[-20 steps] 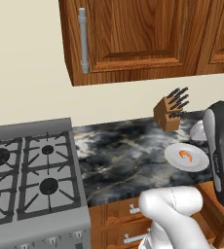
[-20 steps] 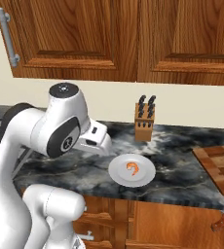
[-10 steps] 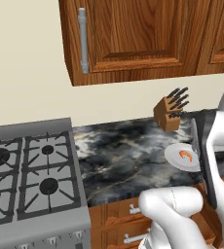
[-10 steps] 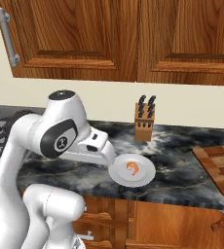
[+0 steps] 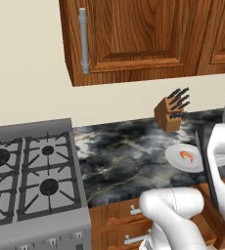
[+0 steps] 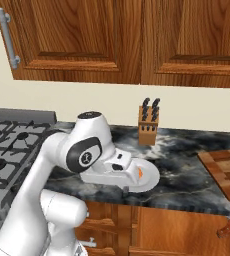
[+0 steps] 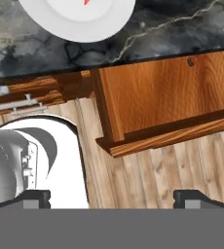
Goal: Pick up the knife from the drawer and place it on the cutting board. Then place the meat from the plate to the cutting board.
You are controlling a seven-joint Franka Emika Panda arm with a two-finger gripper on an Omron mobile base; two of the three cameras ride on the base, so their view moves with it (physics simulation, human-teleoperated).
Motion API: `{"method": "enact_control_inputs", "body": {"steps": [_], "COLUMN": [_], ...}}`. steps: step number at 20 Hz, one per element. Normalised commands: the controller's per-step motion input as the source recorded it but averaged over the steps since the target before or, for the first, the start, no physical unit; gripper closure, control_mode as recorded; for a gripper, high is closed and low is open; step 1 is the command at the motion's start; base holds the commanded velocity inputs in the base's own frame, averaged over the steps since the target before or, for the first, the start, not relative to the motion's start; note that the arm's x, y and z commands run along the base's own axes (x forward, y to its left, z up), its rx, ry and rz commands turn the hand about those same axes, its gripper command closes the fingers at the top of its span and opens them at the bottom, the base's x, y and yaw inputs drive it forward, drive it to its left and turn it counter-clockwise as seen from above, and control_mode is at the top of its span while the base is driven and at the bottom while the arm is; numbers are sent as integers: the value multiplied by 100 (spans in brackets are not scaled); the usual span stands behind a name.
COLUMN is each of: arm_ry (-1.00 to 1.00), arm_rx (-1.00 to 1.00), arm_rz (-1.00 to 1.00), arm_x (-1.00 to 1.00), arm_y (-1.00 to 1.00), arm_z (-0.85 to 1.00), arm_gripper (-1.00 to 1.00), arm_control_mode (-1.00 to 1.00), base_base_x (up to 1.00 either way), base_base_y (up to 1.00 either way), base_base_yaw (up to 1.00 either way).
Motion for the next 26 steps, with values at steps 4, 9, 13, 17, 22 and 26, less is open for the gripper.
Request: {"method": "enact_control_inputs", "body": {"steps": [4, 9, 13, 17, 22, 26], "arm_ry": [5, 0, 3, 0, 0, 0], "arm_rx": [0, 0, 0, 0, 2, 4], "arm_rz": [-9, 0, 0, 0, 0, 0], "arm_x": [-4, 0, 0, 0, 4, 16], "arm_y": [-64, -25, -18, -17, -20, -25], "arm_z": [-51, -42, -41, -37, -35, -38], "arm_gripper": [-100, -100, -100, -100, -100, -100], "arm_control_mode": [-100, -100, -100, -100, -100, -100], "base_base_x": [0, 0, 0, 0, 0, 0], "base_base_y": [0, 0, 0, 0, 0, 0], "base_base_yaw": [0, 0, 0, 0, 0, 0]}}
